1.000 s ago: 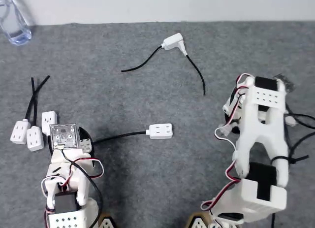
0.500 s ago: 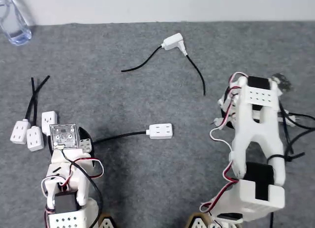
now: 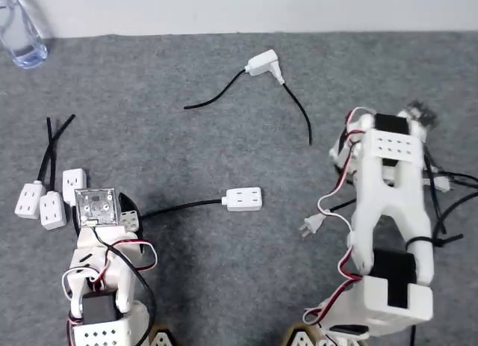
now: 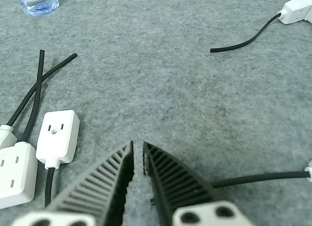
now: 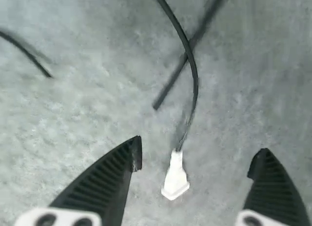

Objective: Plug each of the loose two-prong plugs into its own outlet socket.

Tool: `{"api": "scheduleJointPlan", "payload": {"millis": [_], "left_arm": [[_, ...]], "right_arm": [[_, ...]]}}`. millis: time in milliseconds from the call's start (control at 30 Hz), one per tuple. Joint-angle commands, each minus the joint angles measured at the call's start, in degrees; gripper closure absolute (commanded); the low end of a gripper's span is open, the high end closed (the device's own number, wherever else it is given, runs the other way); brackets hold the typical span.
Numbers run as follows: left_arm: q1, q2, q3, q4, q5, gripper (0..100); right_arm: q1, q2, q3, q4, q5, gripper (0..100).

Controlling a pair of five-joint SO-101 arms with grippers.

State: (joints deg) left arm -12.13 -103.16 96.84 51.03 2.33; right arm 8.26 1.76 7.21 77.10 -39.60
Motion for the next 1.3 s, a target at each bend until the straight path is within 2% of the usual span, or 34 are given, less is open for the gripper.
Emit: {"api": "scheduleJointPlan", "payload": {"millis": [0, 133, 167, 200, 333, 433, 567, 633, 700, 767, 933, 1067, 1267], "left_arm": [[0.1, -0.8, -0.4, 0.2, -0.4, 97], [0.1, -0.8, -0.4, 0.2, -0.5, 97], [0.1, -0.8, -0.4, 0.2, -0.5, 97], [0.1, -0.8, -0.4, 0.1, -0.5, 97], [0.1, -0.8, -0.4, 0.1, -0.5, 97], [0.1, -0.8, -0.4, 0.2, -0.5, 97], [0.1, -0.8, -0.4, 0.2, -0.5, 97], [0.1, -0.8, -0.4, 0.2, -0.5, 97], [0.1, -0.8, -0.4, 0.2, -0.5, 97], [0.1, -0.8, -0.4, 0.2, -0.5, 97], [0.1, -0.8, -0.4, 0.2, -2.7, 97], [0.1, -0.8, -0.4, 0.2, -4.0, 97], [0.1, -0.8, -0.4, 0.2, -4.0, 97]], "right_arm": [[3.1, -4.1, -7.4, 1.7, 25.8, 71.9], [5.0, -5.7, -11.3, 10.9, 75.6, 76.4], [5.4, -5.7, -11.7, 12.7, 84.0, 77.1], [6.0, -5.7, -11.9, 13.6, 88.1, 77.9], [7.8, -5.6, -11.5, 12.2, 87.6, 80.3], [8.0, -6.0, -11.4, 12.4, 94.6, 80.4], [7.8, -5.7, -11.4, 14.3, 113.7, 80.4], [7.3, -5.6, -11.4, 17.3, 125.1, 80.4], [6.2, -5.6, -11.1, 21.8, 133.4, 80.4], [3.5, -5.6, -10.1, 25.2, 138.0, 80.4], [-4.4, -5.6, -4.1, 24.1, 138.6, 80.4], [-8.9, -5.6, 4.0, 19.0, 138.7, 80.4], [-10.3, -5.5, 14.0, 9.0, 140.2, 80.5]]}}
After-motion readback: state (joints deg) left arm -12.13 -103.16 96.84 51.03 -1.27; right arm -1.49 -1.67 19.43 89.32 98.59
